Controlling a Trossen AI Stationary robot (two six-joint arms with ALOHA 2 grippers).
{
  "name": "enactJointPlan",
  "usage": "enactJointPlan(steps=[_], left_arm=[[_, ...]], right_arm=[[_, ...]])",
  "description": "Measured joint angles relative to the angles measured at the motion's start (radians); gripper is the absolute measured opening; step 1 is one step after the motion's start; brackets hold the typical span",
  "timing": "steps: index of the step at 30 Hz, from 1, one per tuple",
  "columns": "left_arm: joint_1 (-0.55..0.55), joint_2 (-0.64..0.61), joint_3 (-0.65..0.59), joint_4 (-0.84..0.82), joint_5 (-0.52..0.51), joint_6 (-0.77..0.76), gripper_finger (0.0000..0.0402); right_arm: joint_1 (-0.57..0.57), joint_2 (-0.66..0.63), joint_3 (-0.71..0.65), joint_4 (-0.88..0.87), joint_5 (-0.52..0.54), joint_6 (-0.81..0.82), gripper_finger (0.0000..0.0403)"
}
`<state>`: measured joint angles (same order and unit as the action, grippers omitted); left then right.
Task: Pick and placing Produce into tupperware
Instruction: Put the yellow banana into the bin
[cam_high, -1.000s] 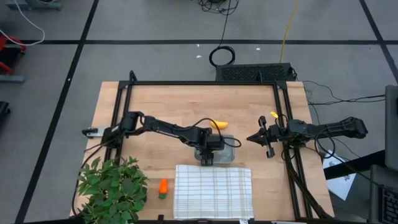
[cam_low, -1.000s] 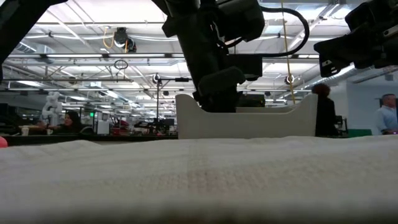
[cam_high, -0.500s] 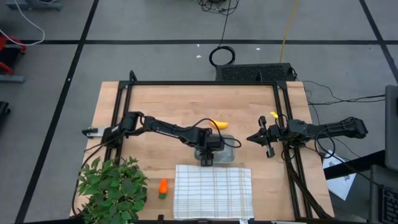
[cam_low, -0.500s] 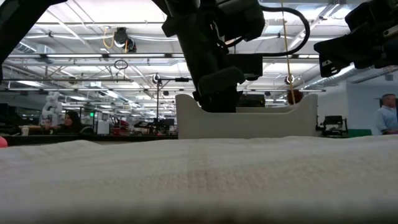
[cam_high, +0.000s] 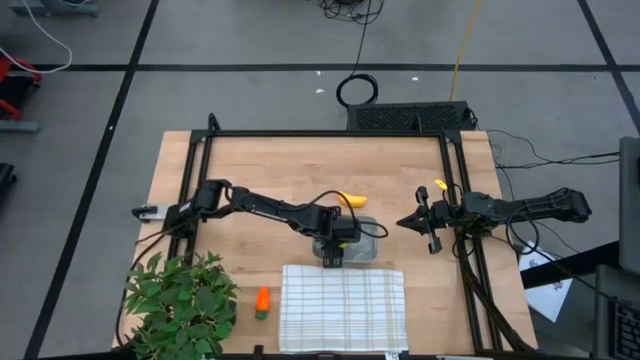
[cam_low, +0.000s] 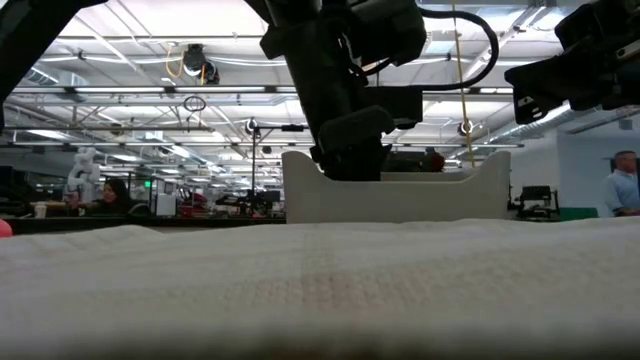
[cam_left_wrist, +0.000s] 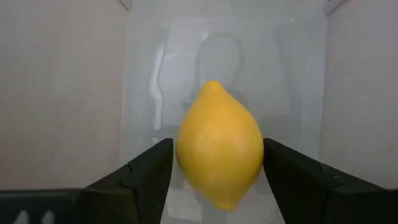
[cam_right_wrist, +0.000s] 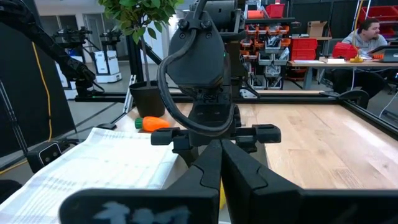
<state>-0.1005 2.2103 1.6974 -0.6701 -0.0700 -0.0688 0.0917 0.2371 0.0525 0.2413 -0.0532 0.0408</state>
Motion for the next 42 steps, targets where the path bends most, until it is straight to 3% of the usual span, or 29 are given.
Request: enactJointPlan(steps=[22, 25, 33, 39, 42], left_arm=[[-0.019, -0.140, 0.002, -0.062, -0.038, 0.017, 0.0238], [-0.030, -0.160, 0.002, -0.061, -0.045, 0.050, 0.0200], [-0.034, -0.178, 0.000, -0.083, -0.025, 0.060, 0.0013], [-0.033, -0.198, 0.000, -0.111, -0.043, 0.075, 0.0017], [-0.035, -0.242, 0.000, -0.167, -0.127, 0.074, 0.0003]], right_arm=[[0.000, 0.001, 0.000, -0.007, 0.000, 0.000, 0.0000], [0.000, 0.002, 0.000, -0.008, 0.000, 0.000, 0.0000], [0.000, 0.002, 0.000, -0.008, 0.000, 0.000, 0.0000], [0.000, 0.002, 0.000, -0.008, 0.000, 0.000, 0.0000], [0.000, 0.002, 0.000, -0.008, 0.000, 0.000, 0.0000]])
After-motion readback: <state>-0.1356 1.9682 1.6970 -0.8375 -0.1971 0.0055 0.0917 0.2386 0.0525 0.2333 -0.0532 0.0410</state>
